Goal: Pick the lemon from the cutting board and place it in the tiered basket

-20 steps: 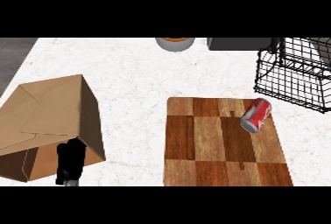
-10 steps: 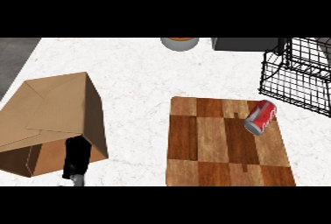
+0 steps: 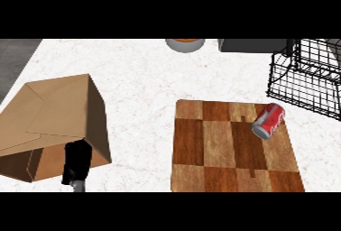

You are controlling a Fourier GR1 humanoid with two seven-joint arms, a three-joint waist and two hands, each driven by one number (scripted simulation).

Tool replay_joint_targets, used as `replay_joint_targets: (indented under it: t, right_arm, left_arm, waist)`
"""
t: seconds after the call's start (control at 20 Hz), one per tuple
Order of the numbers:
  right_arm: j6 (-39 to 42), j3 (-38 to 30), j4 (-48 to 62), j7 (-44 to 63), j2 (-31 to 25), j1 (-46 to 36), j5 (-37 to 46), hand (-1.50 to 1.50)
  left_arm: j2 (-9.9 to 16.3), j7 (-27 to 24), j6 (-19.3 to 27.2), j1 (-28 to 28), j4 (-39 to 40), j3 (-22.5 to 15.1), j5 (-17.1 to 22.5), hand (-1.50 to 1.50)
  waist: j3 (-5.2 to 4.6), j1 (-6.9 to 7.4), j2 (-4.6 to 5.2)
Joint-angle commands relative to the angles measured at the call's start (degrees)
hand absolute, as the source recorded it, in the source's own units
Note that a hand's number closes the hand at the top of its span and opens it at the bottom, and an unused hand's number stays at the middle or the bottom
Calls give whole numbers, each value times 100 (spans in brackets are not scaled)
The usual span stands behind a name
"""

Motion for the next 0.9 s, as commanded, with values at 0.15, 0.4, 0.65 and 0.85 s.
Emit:
replay_joint_targets:
  t: [0.15, 0.4, 0.65, 0.85]
  right_arm:
    - [-448, 463, 753, -45, 632, -624, 749, 150]
    - [-947, 558, 1621, -366, 1061, -928, 1133, 150]
    - [-391, -268, 2328, -121, 1389, -1256, 188, -150]
    - [-201, -708, 2745, -324, 1382, -1299, -210, -150]
  left_arm:
    - [-35, 101, -56, -37, 341, 119, 75, 0]
    - [102, 184, -171, -80, 170, 178, 99, 0]
    - [40, -28, -125, -120, 329, 216, 92, 0]
    - [-242, 167, 103, 245, -24, -128, -121, 0]
  waist:
    - [-23, -71, 19]
    - [-18, -34, 34]
    - [-18, -40, 46]
    - [-10, -30, 37]
